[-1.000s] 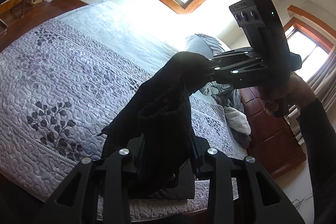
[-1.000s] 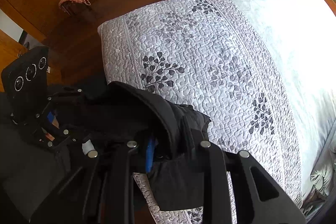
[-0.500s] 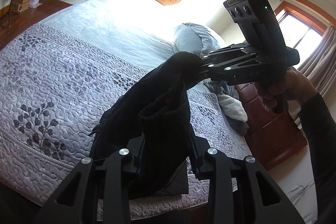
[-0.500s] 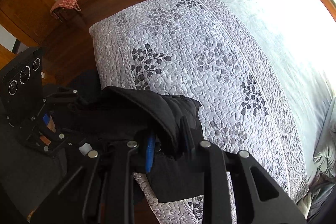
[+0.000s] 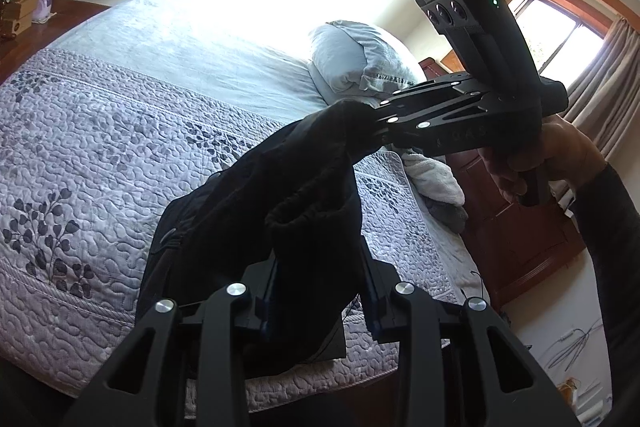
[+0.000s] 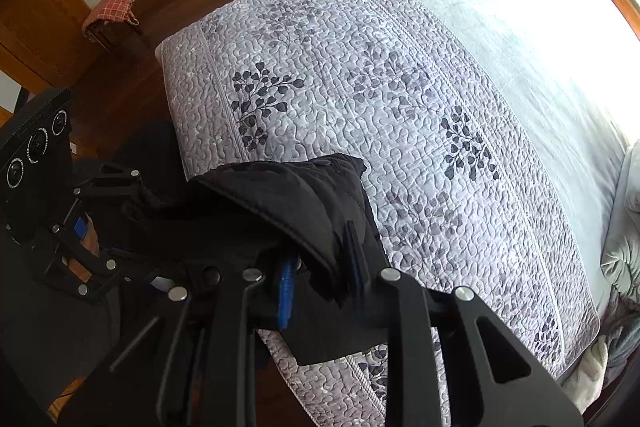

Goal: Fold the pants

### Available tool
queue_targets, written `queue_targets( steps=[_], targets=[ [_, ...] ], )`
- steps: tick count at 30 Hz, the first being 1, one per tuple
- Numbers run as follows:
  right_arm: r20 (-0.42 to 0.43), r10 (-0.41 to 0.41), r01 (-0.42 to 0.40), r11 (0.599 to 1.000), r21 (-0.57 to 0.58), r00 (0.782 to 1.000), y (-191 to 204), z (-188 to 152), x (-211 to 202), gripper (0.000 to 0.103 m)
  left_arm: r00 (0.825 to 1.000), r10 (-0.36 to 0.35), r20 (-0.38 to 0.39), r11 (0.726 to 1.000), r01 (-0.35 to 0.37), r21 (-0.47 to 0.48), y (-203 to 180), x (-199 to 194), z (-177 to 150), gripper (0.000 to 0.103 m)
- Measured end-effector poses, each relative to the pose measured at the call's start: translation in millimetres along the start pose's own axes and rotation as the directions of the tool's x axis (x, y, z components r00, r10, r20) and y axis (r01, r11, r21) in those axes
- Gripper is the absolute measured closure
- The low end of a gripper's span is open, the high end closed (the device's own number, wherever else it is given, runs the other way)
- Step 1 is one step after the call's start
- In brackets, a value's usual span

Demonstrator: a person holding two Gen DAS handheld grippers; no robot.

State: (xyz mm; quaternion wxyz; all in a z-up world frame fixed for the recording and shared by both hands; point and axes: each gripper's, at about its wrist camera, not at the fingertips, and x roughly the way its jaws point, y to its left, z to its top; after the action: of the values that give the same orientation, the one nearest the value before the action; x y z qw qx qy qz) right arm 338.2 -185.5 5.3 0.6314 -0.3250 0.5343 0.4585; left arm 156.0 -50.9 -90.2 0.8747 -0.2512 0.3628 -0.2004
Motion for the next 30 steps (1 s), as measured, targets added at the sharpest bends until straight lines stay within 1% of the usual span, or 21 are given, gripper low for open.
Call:
queue_targets(
  steps=[18, 30],
  targets=[
    [0.009, -0.003, 0.003, 0.998, 0.068, 1.0, -33.4, -66.5, 17.8, 0.084, 0.996, -0.017, -0.085, 0.998, 0.021, 0.052, -36.8, 47.6, -22.2, 0.069],
    [0.012, 0.018, -0.02, 0.993, 0.12, 1.0, -62.4, -111.6, 38.2, 0.085, 0.989, -0.014, -0.147, 0.996, 0.026, 0.082, -56.5, 86.4, -38.6, 0.069]
  ],
)
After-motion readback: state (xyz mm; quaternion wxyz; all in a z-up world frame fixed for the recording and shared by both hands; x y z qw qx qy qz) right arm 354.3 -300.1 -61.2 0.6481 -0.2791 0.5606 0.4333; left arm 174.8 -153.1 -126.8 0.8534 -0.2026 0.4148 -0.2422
